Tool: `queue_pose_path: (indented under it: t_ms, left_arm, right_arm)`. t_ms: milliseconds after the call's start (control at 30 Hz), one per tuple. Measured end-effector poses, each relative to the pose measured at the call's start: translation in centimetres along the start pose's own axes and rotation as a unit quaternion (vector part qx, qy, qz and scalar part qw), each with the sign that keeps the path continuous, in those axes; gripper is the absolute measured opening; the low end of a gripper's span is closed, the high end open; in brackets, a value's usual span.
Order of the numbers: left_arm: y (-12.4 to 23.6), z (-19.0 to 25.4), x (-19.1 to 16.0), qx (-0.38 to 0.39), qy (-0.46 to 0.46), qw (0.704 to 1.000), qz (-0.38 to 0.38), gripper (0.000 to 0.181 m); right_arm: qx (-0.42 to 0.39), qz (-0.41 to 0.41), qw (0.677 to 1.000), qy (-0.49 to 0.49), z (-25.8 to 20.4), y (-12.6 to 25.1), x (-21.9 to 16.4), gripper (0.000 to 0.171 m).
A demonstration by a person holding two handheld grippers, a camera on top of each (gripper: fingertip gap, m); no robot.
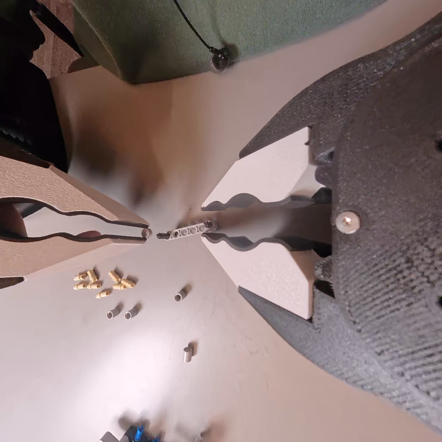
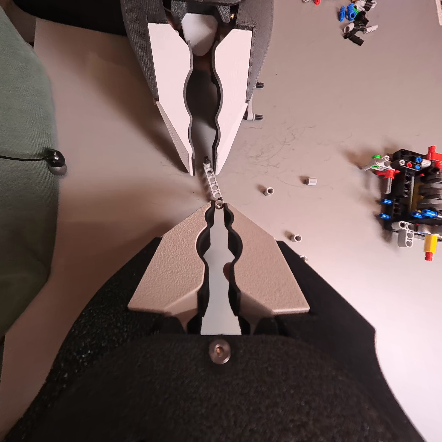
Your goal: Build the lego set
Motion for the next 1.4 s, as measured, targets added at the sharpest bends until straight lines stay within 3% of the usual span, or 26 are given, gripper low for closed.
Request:
queue_pose_path:
  t_ms: [1400]
  left_arm:
    - [-0.54, -0.04, 0.11, 0.013, -0.018, 1.0, 0.005, 0.009]
  right_arm:
    - [0.001, -0.057, 0.998, -0.005, 0.13, -0.89, 0.73, 0.004]
Point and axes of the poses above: each gripper's, where its closed fingertips meet, y back along the fingers, x out of its top, z = x × y across the jaws, the point moved 5 cm from there along y, back along the fingers, and after that the axes turned 4 degrees about -z, right-handed, at the moved point
